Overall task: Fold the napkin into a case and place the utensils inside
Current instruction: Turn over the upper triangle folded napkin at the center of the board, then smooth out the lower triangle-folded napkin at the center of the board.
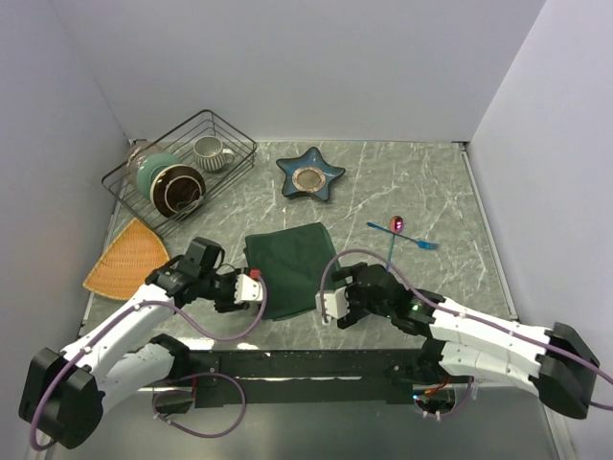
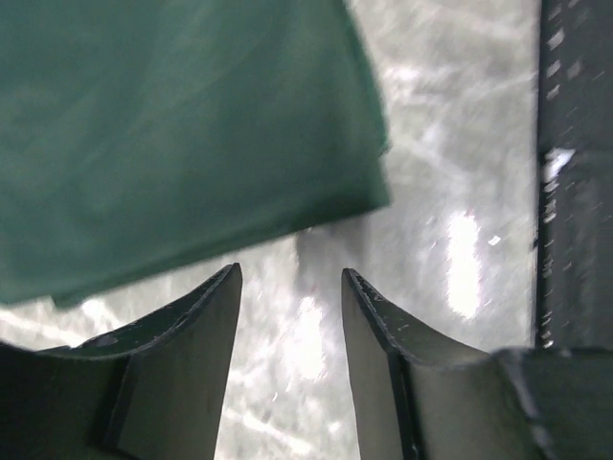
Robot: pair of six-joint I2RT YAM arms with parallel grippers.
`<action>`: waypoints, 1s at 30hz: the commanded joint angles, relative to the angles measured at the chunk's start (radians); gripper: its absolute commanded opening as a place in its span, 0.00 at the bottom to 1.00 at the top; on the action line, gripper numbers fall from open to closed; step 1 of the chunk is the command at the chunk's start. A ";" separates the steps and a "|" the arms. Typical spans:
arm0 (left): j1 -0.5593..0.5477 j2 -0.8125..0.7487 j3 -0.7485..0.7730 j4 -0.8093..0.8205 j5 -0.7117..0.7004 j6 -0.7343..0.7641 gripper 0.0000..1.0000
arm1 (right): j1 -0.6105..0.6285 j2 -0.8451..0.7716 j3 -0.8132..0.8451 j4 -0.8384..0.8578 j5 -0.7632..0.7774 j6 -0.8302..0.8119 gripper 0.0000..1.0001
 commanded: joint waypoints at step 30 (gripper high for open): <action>-0.392 0.248 0.107 0.065 -0.149 0.022 0.40 | -0.520 0.819 0.769 -0.679 -0.557 0.851 0.47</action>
